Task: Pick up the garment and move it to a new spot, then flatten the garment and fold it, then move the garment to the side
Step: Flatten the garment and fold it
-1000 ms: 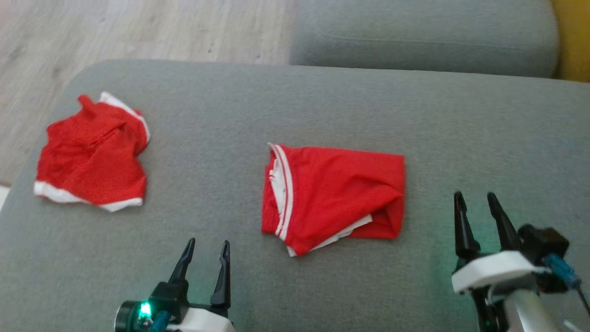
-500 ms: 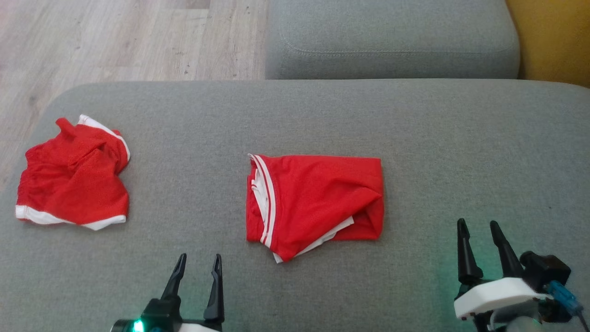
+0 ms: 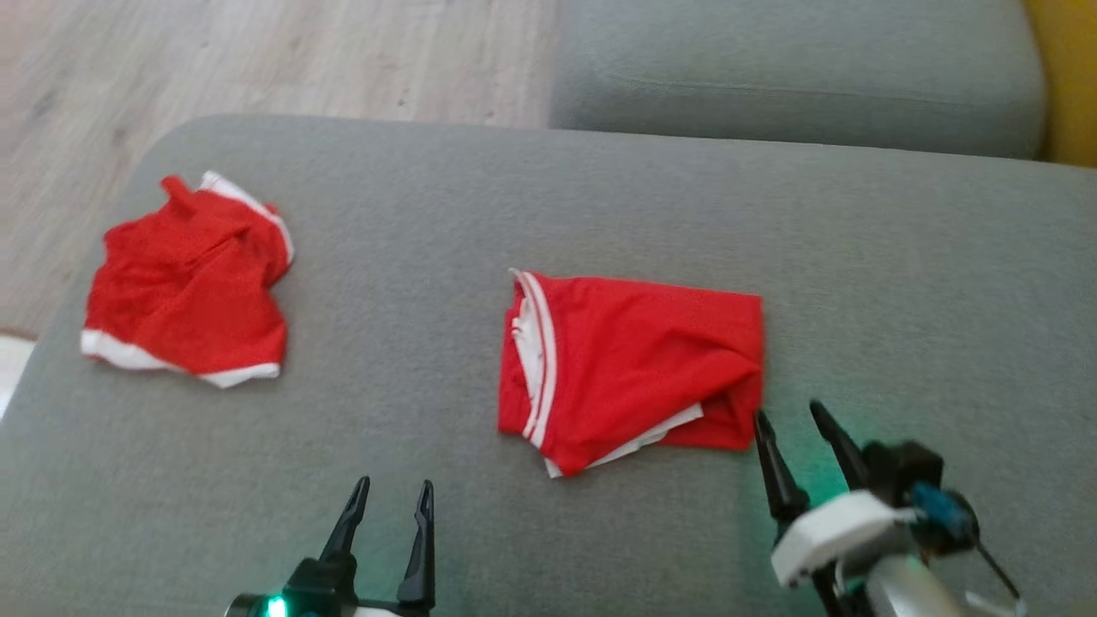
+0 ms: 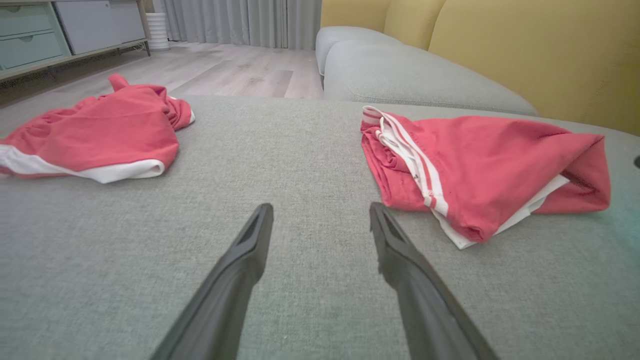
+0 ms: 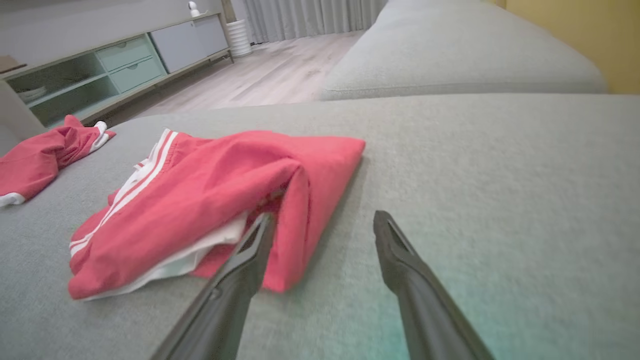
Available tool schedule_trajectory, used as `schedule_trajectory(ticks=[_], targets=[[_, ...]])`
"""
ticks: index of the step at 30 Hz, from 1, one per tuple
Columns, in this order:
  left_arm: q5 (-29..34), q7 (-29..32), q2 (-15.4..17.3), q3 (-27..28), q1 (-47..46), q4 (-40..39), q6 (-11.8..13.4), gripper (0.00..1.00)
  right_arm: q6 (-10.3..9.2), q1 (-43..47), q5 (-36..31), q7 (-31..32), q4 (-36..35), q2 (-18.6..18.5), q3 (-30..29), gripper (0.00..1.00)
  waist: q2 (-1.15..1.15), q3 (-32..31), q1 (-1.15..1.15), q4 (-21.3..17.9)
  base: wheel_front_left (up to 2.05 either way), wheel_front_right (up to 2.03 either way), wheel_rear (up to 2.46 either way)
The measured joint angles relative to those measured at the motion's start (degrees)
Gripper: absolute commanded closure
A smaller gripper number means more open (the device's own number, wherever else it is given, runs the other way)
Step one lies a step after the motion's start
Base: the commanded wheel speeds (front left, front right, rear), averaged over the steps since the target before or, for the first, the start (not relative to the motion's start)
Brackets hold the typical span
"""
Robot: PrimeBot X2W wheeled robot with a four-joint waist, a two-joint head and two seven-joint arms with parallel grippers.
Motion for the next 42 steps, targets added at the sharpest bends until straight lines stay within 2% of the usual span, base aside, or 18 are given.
schedule_trajectory(ticks=[4, 13, 20, 23, 24, 26, 27, 28, 29, 37, 42], targets=[[0.0, 0.0, 0.0, -0.4, 0.0, -0.1, 0.0, 0.00, 0.00, -4.8, -2.1, 0.0, 3.1, 0.0, -0.2, 0.00, 0.00, 1.2, 0.00, 2.5, 0.00, 0.00, 0.00], [0.0, 0.0, 0.0, -0.9, -0.1, -0.2, 0.0, 0.00, 0.00, -5.6, -3.3, 0.0, 4.3, -0.1, -1.2, 0.00, 0.00, 3.2, 0.00, 4.4, 0.00, 0.00, 0.00], [0.0, 0.0, 0.0, -1.8, -0.3, -0.7, 0.1, 0.00, 0.00, -5.5, -4.9, 0.0, 3.3, -0.1, -1.0, 0.16, 0.00, 3.8, 0.00, 4.1, 0.00, 0.00, 0.00], [0.0, 0.0, 0.0, -1.9, -0.8, -0.8, 0.2, 0.00, 0.00, -5.5, -5.3, 0.0, 2.7, -0.1, -0.7, 0.18, 0.00, 4.2, 0.00, 4.0, 0.00, 0.00, 0.00], [0.0, 0.0, 0.0, -2.0, -1.0, -0.8, 0.2, 0.00, 0.00, -5.5, -5.3, 0.0, 2.7, -0.1, -0.6, 0.20, 0.00, 4.3, 0.00, 4.0, 0.00, 0.00, 0.00], [0.0, 0.0, 0.0, -2.1, -1.4, -0.9, 0.2, 0.00, 0.00, -5.6, -5.3, 0.0, 2.9, -0.1, -0.6, 0.37, 0.00, 4.6, 0.01, 4.1, 0.00, 0.00, 0.00], [0.0, 0.0, 0.0, -2.1, -1.5, -0.9, 0.2, 0.00, 0.00, -5.6, -5.3, 0.0, 3.2, -0.1, -0.5, 0.58, 0.00, 4.6, 0.00, 4.2, 0.00, 0.00, 0.00], [0.0, 0.0, 0.0, -2.1, -1.5, -0.9, 0.2, 0.00, 0.00, -5.6, -5.4, 0.0, 3.4, -0.1, -0.4, 0.86, 0.00, 4.7, 0.00, 4.3, 0.00, 0.00, 0.00], [0.0, 0.0, 0.0, -2.2, -1.5, -0.9, 0.3, 0.00, 0.00, -5.6, -5.6, 0.0, 3.4, -0.1, -0.3, 1.00, 0.00, 4.8, 0.00, 4.4, 0.00, 0.00, 0.00], [0.0, 0.0, 0.0, -2.0, -1.3, -2.2, 0.3, 0.00, 0.00, -5.0, -6.8, 0.0, -0.3, -0.1, 0.8, 1.00, 0.00, 3.6, 0.00, 4.3, 0.00, 0.00, 0.00], [0.1, 0.0, 0.0, -1.3, 0.2, -2.1, -0.3, 0.00, 0.00, 1.1, -7.2, 0.0, -3.4, -0.1, 0.8, 1.00, 0.00, 1.6, -0.01, 2.6, 0.00, 0.00, 0.00]])
